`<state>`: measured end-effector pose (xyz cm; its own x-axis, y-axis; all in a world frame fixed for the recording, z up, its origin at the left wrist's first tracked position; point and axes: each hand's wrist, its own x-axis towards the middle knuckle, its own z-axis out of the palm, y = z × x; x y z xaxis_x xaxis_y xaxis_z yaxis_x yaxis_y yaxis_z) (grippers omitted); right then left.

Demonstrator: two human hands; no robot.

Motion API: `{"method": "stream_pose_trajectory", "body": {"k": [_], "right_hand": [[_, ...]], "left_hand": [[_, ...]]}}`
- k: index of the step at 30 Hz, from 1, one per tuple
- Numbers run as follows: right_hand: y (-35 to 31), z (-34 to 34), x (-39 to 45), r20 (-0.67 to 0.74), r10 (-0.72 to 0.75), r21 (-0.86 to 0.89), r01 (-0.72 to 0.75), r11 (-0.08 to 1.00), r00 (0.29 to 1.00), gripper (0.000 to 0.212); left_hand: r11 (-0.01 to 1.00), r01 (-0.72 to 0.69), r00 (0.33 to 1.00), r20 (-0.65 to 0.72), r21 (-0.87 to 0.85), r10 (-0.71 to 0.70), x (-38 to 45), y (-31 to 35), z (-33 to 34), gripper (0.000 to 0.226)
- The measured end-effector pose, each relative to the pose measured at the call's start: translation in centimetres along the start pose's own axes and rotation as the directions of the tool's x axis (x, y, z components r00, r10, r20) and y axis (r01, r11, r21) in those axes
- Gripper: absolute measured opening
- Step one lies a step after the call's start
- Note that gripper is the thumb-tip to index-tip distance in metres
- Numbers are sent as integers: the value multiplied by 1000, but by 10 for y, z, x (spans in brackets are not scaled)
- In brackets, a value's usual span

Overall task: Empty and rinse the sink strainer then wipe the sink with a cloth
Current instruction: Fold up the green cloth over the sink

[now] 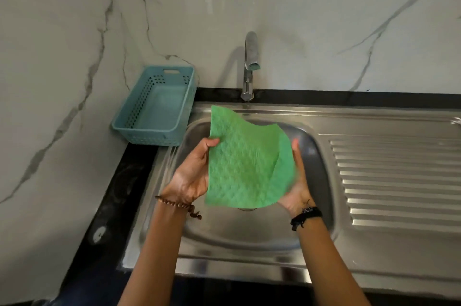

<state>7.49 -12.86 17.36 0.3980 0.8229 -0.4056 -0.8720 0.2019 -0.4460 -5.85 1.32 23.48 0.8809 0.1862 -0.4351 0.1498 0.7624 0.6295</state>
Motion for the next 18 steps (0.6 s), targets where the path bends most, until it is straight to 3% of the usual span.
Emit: {"method": "stream_pose_trajectory", "body": {"k": [4, 8, 13, 16, 18], "right_hand": [[13, 4, 1, -129, -68, -182, 44, 982, 989, 28], [28, 14, 3, -165, -12, -267, -33, 963, 986, 25], [53, 54, 13, -5, 1, -271, -2, 963, 1000, 42], [55, 61, 17, -89, -80, -384, 40, 922, 993, 45], [47, 54, 15, -76, -94, -319, 65, 945, 993, 31]], "left_hand": [[993, 42, 993, -110, 111, -30, -10, 18, -18, 35], [988, 48, 976, -216, 146, -16, -12, 29, -24, 34], [967, 21, 962, -270, 254, 50, 3, -4, 26, 35], [993, -17, 950, -309, 120, 54, 7, -22, 47, 48], [993, -27, 957, -284, 119, 60, -2, -17, 42, 45]]}}
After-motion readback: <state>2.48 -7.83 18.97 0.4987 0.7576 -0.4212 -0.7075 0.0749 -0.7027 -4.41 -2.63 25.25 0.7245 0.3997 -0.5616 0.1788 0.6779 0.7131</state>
